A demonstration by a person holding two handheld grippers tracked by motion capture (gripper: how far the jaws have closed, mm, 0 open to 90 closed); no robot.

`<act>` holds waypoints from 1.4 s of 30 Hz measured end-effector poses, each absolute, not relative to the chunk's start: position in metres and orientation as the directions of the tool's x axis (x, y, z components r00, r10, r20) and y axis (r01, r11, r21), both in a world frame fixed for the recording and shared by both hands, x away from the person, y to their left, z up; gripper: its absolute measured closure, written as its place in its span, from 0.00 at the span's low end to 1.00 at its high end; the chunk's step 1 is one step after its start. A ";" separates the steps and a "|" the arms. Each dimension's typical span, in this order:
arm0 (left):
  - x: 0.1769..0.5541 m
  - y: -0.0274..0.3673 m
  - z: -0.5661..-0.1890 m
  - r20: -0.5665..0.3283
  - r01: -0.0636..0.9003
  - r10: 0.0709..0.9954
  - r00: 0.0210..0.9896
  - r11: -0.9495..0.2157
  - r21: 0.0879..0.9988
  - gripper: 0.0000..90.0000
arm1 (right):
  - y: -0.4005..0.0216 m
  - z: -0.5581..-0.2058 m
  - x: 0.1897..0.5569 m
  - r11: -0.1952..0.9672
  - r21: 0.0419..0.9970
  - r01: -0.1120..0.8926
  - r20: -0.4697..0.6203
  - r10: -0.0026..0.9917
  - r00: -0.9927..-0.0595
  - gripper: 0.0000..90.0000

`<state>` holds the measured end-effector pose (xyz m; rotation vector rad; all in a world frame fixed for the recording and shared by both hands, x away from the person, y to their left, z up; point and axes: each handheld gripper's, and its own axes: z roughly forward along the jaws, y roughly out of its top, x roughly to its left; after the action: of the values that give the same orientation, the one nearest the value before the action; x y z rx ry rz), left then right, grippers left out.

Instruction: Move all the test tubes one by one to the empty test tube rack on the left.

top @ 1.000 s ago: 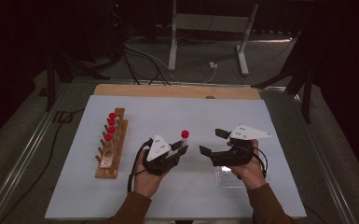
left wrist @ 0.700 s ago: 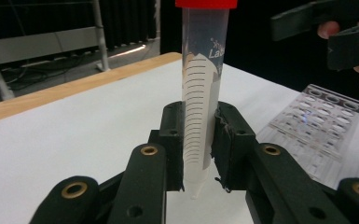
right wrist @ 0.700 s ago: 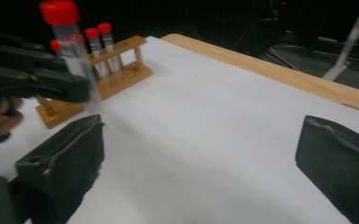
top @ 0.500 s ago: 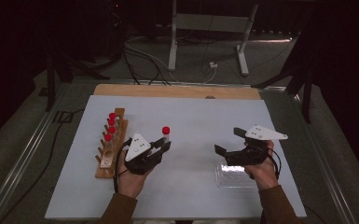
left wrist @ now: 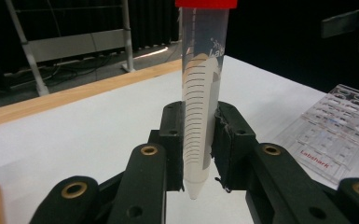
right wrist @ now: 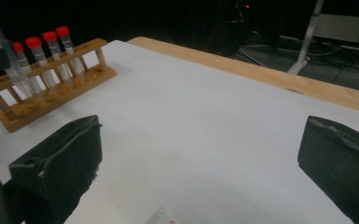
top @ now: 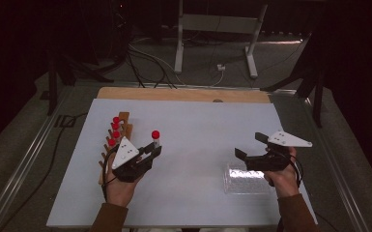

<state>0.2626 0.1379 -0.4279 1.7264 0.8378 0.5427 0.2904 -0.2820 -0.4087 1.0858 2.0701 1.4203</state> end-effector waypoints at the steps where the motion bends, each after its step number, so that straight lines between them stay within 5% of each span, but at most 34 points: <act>1: 0.262 0.141 -0.428 -0.052 0.267 0.764 0.643 -0.160 0.950 0.84 | -0.284 -0.409 0.290 0.177 0.911 0.371 0.098 0.782 -0.615 0.00; 42: 0.241 0.239 -0.445 -0.049 0.317 0.895 0.443 -0.105 0.942 0.84 | -0.297 -0.418 0.287 0.143 0.912 0.384 0.123 0.799 -0.589 0.00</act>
<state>0.2411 0.2392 -0.4449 1.6561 1.0689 0.6954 0.2870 -0.2965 -0.4179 1.1332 2.0345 1.4347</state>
